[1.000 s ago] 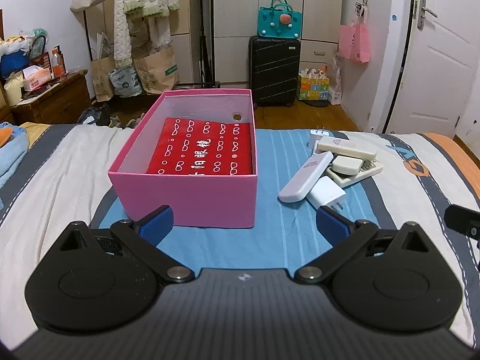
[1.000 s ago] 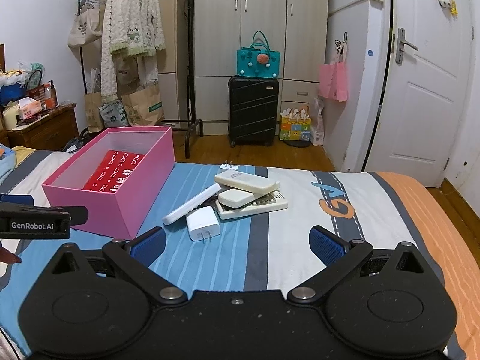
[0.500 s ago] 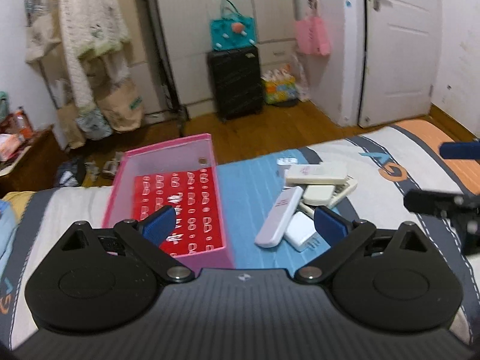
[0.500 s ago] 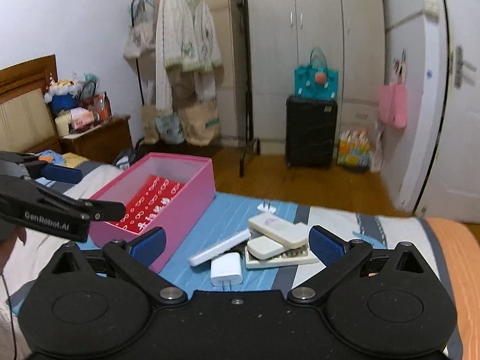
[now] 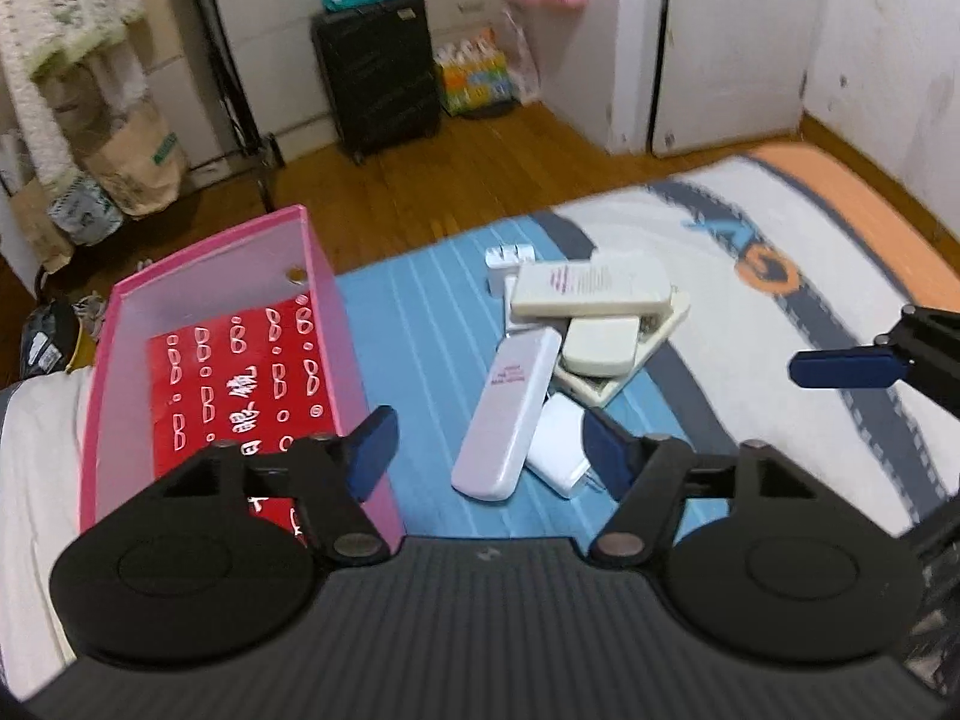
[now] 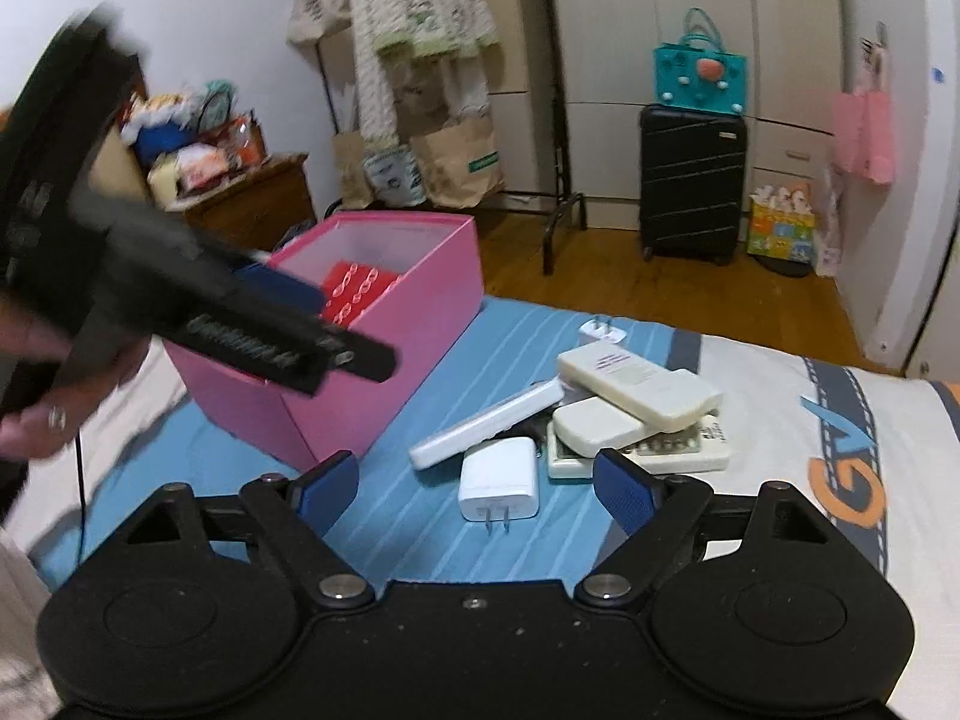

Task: Organize rigid objects
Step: 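Move the left gripper to the small white TCL remote and grasp it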

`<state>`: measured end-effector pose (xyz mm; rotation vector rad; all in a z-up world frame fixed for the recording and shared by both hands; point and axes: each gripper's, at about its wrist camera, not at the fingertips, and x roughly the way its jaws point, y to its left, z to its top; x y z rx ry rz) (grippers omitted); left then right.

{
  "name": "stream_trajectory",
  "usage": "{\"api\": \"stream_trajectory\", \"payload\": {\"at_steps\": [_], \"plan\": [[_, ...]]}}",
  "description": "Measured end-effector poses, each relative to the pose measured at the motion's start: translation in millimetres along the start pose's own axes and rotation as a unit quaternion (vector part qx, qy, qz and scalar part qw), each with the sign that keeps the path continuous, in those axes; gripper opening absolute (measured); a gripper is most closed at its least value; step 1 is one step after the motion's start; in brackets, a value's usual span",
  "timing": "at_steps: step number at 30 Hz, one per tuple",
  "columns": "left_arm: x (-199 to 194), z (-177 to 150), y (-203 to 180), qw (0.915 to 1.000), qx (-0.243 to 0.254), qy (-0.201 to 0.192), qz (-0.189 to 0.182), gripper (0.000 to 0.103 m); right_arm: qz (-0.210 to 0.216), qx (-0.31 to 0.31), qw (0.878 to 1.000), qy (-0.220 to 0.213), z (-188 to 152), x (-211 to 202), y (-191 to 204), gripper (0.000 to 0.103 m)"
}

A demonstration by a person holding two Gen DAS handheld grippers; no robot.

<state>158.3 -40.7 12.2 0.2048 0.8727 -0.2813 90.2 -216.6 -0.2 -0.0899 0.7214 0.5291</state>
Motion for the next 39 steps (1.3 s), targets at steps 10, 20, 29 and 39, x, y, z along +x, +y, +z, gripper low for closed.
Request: {"api": "stream_trajectory", "payload": {"at_steps": [10,20,29,39], "plan": [[93.7,25.1,-10.5,0.9957,0.015,0.091,-0.009,0.033,-0.006,-0.004,1.000,0.018,-2.7,41.1,-9.4,0.088],[151.0,22.4,-6.6,0.9919,0.009,0.123,-0.029,0.061,-0.012,0.007,0.999,0.037,-7.9,65.8,-28.0,0.088],[172.2,24.9,22.7,0.9834,-0.080,0.153,-0.056,0.070,0.006,0.018,0.999,0.051,-12.3,90.8,-30.9,0.088],[155.0,25.0,34.0,0.9861,-0.104,0.123,-0.040,0.017,-0.009,-0.018,0.995,0.097,-10.6,124.3,-10.9,0.079]]}}
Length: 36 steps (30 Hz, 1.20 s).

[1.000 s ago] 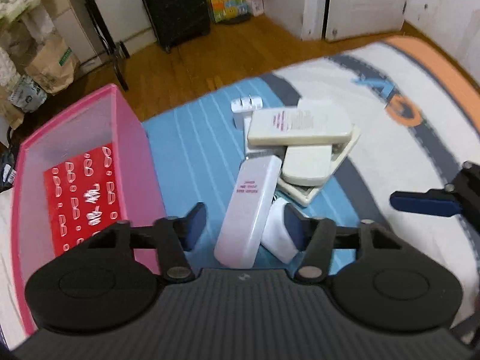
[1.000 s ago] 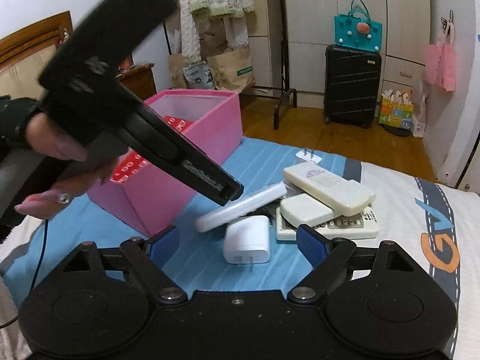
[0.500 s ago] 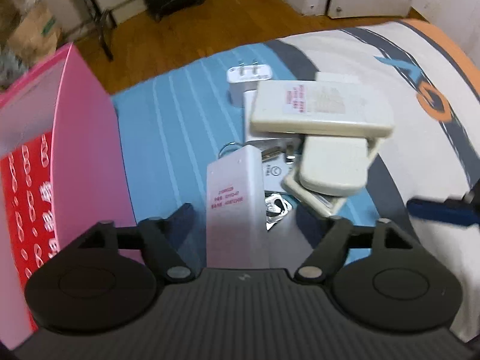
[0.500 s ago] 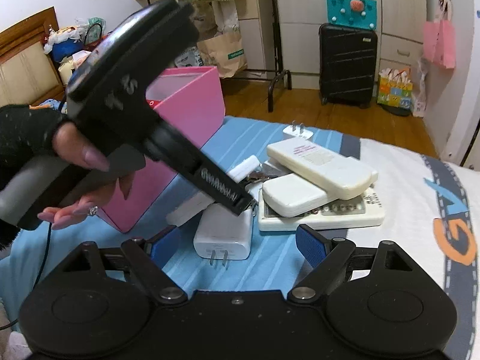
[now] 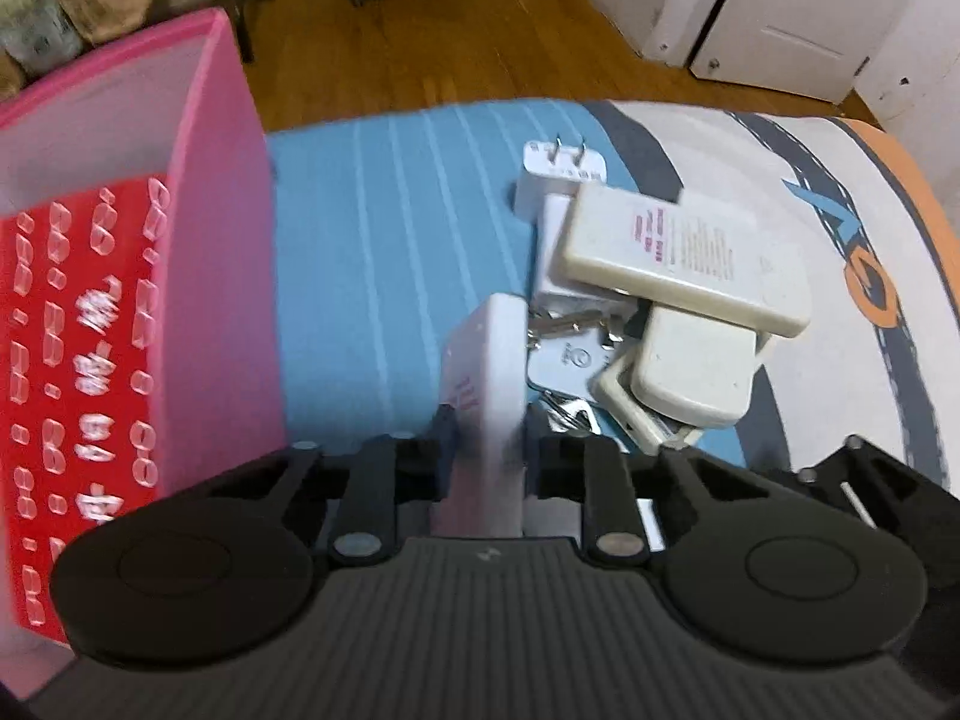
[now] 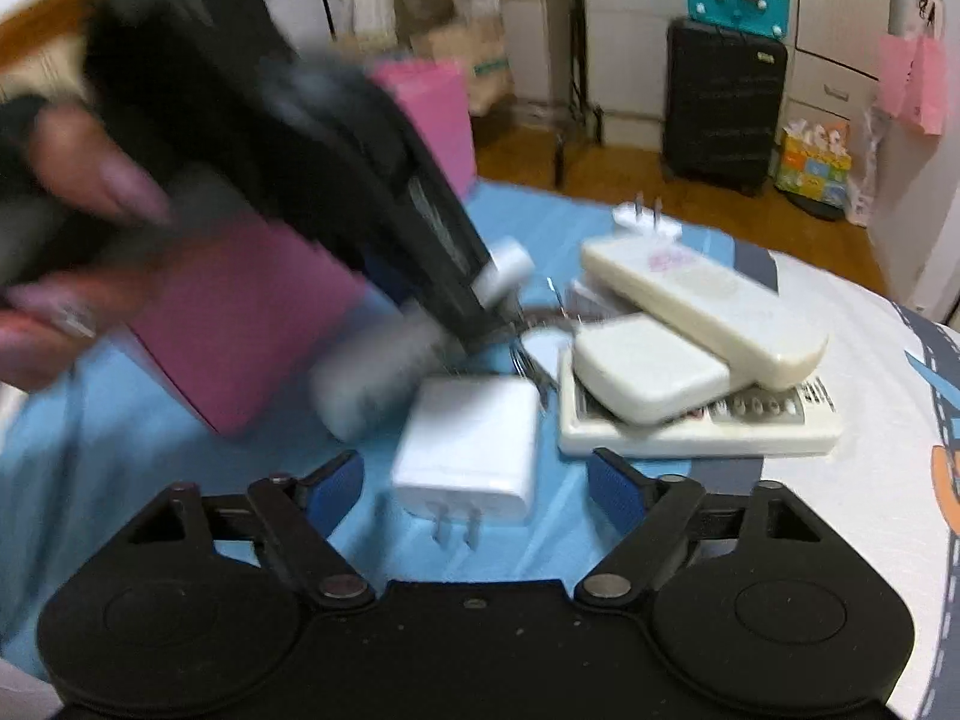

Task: Organize rigid objects
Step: 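Move the left gripper to the small white TCL remote and grasp it, then grasp the white charger with the right gripper while the left gripper lifts the TCL remote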

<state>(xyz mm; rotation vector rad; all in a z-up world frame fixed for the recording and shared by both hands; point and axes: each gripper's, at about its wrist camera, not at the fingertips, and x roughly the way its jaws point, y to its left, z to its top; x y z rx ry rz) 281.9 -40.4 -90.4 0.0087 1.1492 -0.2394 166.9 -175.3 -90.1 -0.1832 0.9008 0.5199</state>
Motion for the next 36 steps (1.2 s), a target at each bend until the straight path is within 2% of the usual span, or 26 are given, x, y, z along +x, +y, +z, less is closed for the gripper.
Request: {"api": "stream_trajectory", "payload": {"at_steps": [2,4,9,10,11,14,18,22,25,31,36], "plan": [[-6.2,-1.5,-0.4,0.9999,0.003,-0.009,-0.008,0.016,-0.002,-0.004,1.000,0.009,-0.1,5.0,5.7,0.072],[-8.3,-4.1,0.2,0.9997,-0.001,-0.010,-0.020,0.015,0.007,0.006,1.000,0.009,1.7,7.2,6.7,0.071],[-8.1,-8.1,0.5,0.9998,-0.008,-0.016,0.001,0.015,-0.007,0.009,1.000,0.015,4.5,14.3,12.3,0.071],[-7.8,-8.5,1.5,0.9998,-0.013,-0.015,0.003,0.016,-0.014,0.003,1.000,0.012,5.0,15.0,14.7,0.066],[-6.4,-8.6,1.4,0.9998,-0.012,-0.011,0.008,0.016,-0.023,-0.005,1.000,0.011,4.5,15.4,16.8,0.062],[6.5,-13.2,1.8,0.9995,-0.009,0.018,0.023,0.017,-0.031,0.007,0.999,0.017,2.8,10.4,18.0,0.062],[2.2,-21.7,-3.2,0.9998,-0.001,-0.002,0.021,0.015,-0.028,0.013,0.999,0.021,1.0,6.7,17.6,0.062],[-2.8,-28.1,-8.1,0.9999,0.009,-0.007,0.006,0.015,-0.024,0.024,0.999,0.016,1.6,8.3,14.4,0.062],[-12.9,-30.4,-7.8,0.9995,0.009,-0.030,0.000,0.015,-0.021,0.038,0.999,-0.004,-0.8,14.1,5.5,0.062],[-38.2,-28.8,9.6,0.9979,-0.029,-0.050,-0.027,0.015,-0.024,0.055,0.998,-0.012,-6.5,7.1,4.2,0.060],[-61.7,-30.0,29.3,0.9946,-0.057,-0.052,-0.069,0.015,-0.031,0.071,0.997,-0.012,-14.7,-3.9,2.2,0.060]]}}
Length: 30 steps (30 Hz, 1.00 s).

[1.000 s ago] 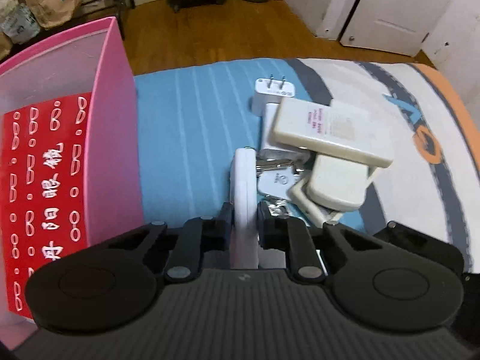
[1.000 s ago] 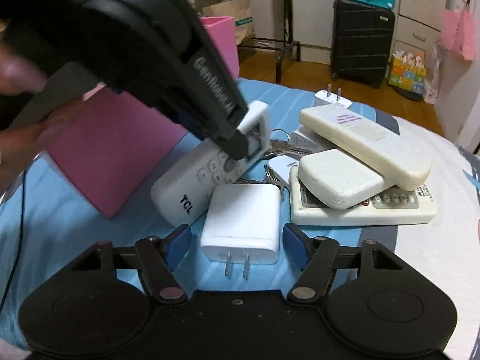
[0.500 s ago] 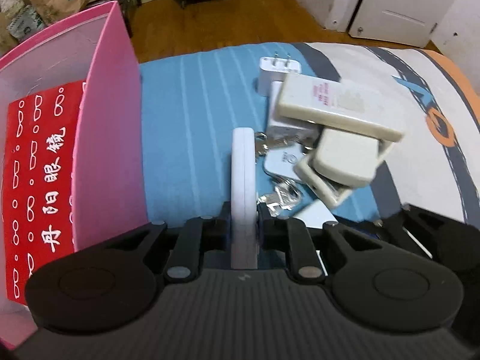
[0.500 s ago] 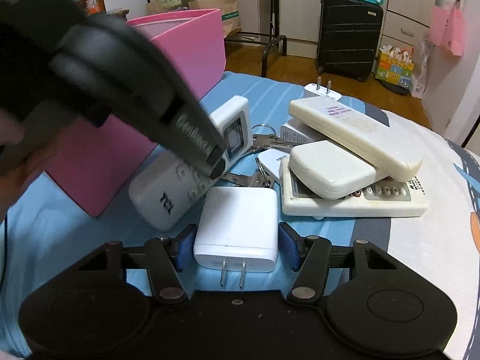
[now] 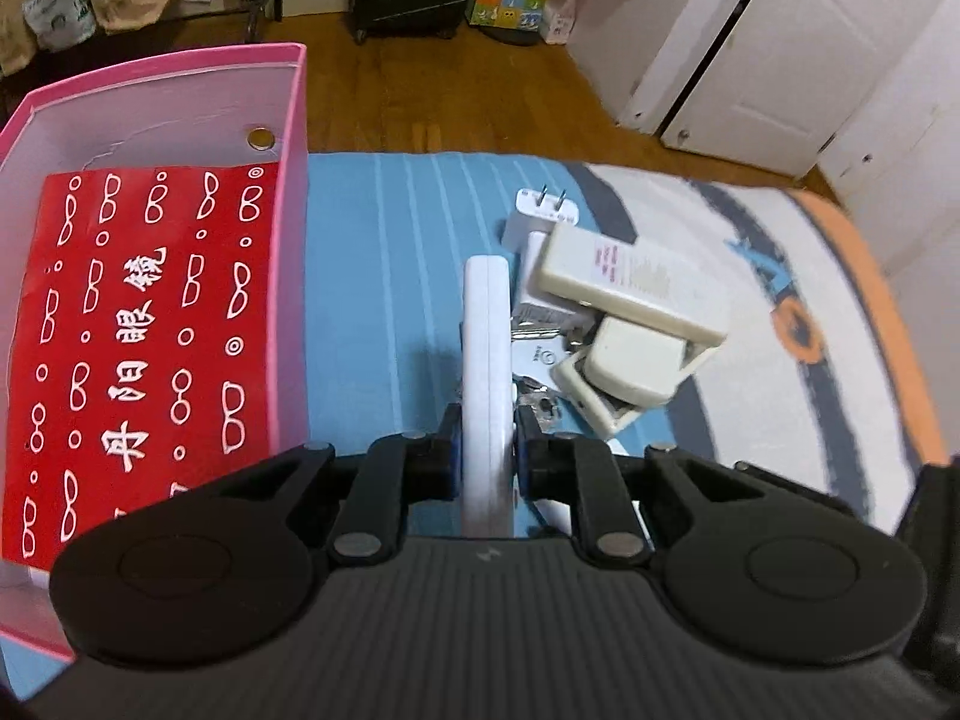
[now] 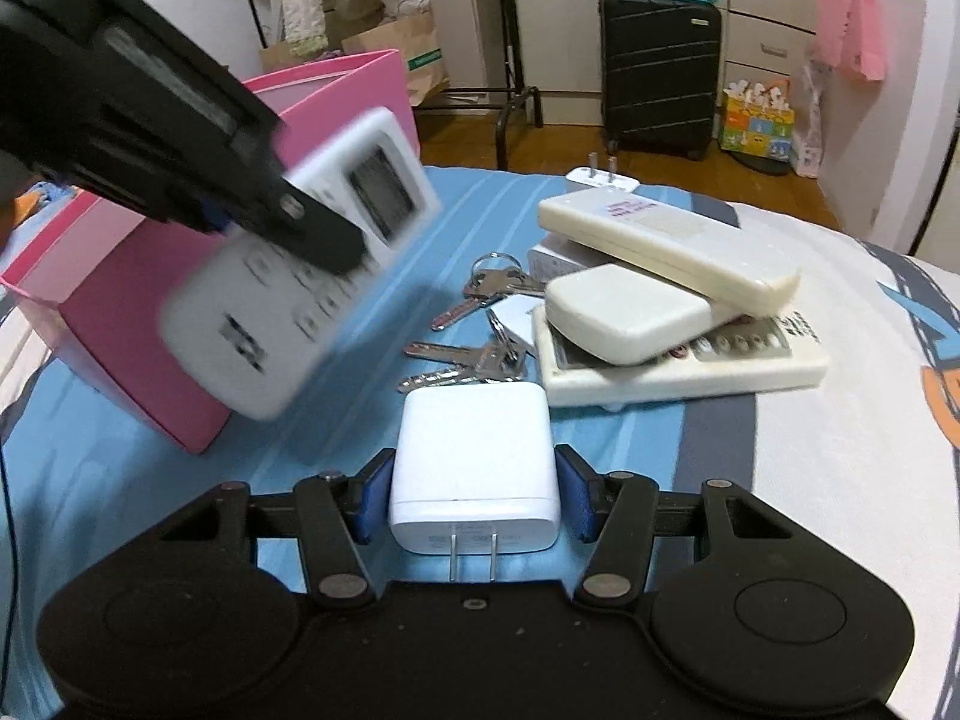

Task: Organize rigid objects
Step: 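Grasp the white charger with the right gripper while the left gripper lifts the TCL remote, then lower the TCL remote and charger into the pink box and open both grippers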

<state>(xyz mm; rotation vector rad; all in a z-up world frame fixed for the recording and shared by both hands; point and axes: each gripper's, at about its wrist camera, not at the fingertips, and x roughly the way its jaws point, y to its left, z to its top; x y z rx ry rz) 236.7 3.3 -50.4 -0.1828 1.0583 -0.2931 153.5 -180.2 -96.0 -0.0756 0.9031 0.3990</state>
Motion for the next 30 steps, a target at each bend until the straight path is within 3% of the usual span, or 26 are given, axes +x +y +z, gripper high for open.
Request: {"api": "stream_trajectory", "payload": {"at_steps": [7,12,16,21,27,30], "plan": [[-49.6,4.4,20.3,0.9997,-0.011,-0.016,-0.017,0.015,-0.007,0.015,1.000,-0.003,7.4,-9.8,1.4,0.060],[-95.1,8.2,46.6,0.9988,-0.006,-0.049,-0.005,0.015,0.012,-0.006,1.000,-0.026,30.1,-32.1,16.2,0.060],[-112.7,12.2,73.9,0.9986,-0.011,-0.048,0.021,0.015,0.032,-0.033,0.998,-0.039,57.4,-49.7,33.8,0.060],[-100.5,6.7,100.6,0.9961,-0.009,-0.029,0.083,0.015,0.054,-0.099,0.993,-0.020,86.0,-61.1,63.0,0.060],[-54.0,3.6,130.0,0.9929,-0.015,0.023,0.115,0.015,0.107,-0.144,0.984,-0.020,117.8,-56.7,91.4,0.060],[-29.2,5.4,140.0,0.9922,-0.031,0.046,0.112,0.015,0.116,-0.173,0.978,-0.033,129.5,-43.9,107.3,0.060]]}}
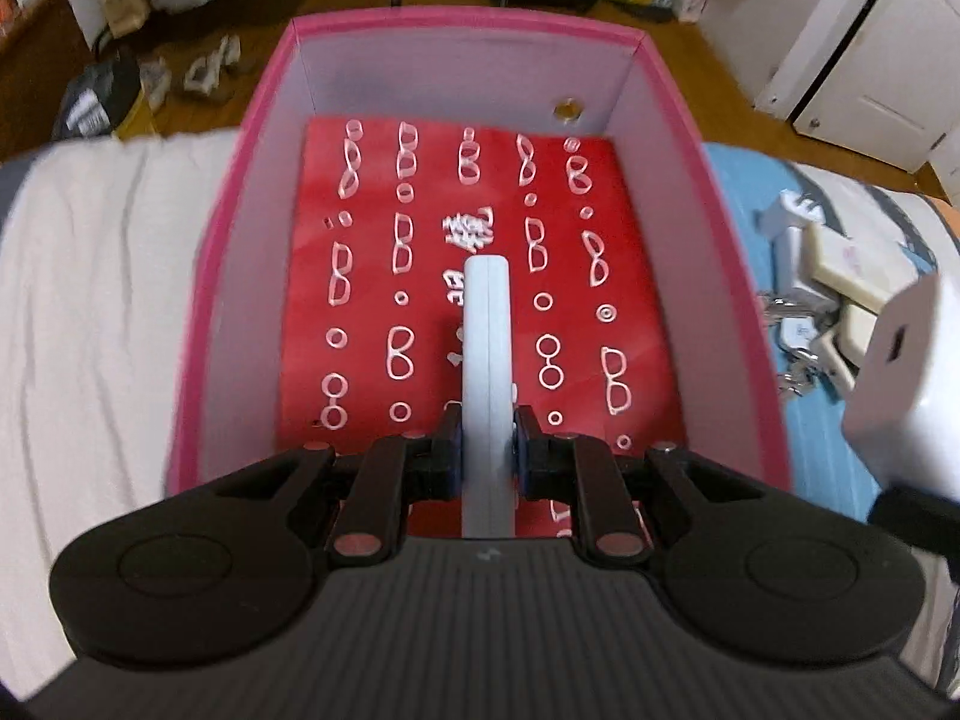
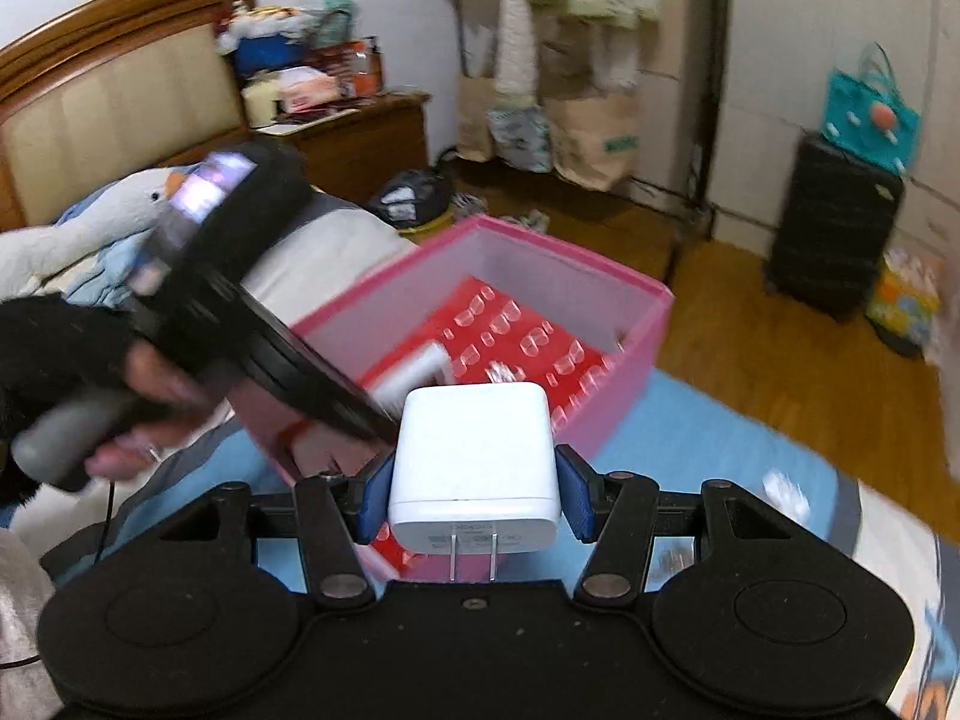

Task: Organize rigid objects
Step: 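Lower the TCL remote and charger into the pink box and open both grippers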

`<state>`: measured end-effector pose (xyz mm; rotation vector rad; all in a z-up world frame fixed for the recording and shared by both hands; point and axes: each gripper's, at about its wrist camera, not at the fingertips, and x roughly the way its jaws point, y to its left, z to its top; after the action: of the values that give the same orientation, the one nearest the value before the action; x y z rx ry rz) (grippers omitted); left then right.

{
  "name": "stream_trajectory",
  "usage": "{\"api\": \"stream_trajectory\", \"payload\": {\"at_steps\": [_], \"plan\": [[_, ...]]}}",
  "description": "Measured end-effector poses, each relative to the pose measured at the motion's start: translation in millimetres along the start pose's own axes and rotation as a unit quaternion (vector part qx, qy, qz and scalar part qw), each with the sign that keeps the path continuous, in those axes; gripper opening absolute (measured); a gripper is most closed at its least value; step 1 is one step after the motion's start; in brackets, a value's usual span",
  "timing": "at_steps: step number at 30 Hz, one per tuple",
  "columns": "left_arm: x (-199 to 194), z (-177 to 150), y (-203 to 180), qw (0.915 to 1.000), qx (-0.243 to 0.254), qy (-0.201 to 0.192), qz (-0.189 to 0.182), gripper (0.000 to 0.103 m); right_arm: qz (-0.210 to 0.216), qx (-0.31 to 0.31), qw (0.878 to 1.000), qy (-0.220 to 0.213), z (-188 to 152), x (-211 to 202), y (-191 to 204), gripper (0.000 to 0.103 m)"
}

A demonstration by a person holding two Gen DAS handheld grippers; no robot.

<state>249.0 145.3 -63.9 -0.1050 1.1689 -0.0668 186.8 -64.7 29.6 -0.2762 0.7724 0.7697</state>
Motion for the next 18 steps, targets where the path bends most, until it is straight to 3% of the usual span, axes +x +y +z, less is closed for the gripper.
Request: {"api": "stream_trajectory", "payload": {"at_steps": [6,9,18], "plan": [[20.1,10.3,6.3,0.9997,0.000,0.001,0.025,0.015,0.015,-0.035,0.999,0.012,17.5,34.9,3.5,0.060],[24.2,18.4,18.5,0.9996,-0.018,0.011,0.018,0.016,0.018,-0.043,0.999,0.028,19.2,52.5,0.8,0.060],[8.4,22.6,32.3,0.9994,-0.019,-0.005,0.030,0.017,0.017,-0.079,0.995,0.051,23.8,82.1,4.9,0.060]]}}
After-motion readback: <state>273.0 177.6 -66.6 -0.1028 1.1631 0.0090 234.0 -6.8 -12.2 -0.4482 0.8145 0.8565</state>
